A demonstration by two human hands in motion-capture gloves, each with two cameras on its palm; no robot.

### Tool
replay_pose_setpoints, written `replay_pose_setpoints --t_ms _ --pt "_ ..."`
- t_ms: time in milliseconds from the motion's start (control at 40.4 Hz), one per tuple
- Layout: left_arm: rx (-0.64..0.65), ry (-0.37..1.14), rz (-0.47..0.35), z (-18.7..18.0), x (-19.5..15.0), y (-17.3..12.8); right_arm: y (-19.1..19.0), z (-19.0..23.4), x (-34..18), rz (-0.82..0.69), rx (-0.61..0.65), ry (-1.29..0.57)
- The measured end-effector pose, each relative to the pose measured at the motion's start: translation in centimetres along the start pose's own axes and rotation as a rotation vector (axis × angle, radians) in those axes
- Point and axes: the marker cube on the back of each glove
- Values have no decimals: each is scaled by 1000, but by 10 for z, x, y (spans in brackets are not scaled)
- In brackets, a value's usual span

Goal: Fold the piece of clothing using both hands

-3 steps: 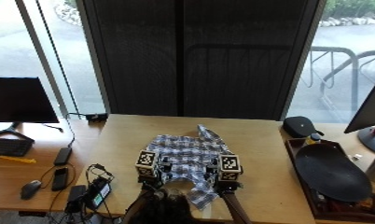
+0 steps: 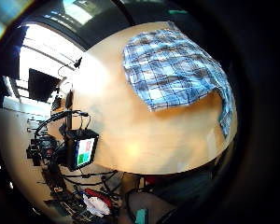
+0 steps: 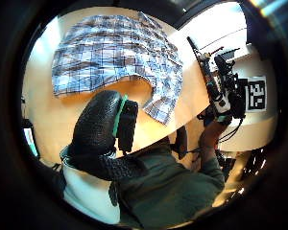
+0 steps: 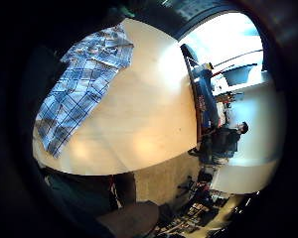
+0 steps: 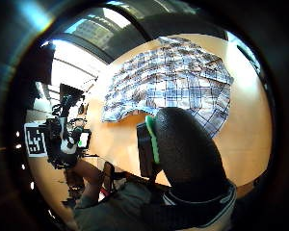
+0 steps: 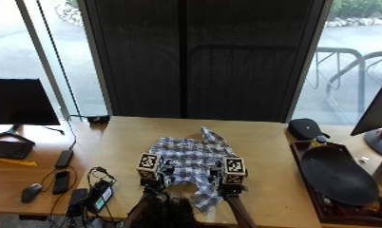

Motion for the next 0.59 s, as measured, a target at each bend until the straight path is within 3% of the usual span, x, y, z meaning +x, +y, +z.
replay_pose_setpoints --t_ms 595 --pt "19 41 11 -5 -2 4 -1 1 -4 -16 59 -2"
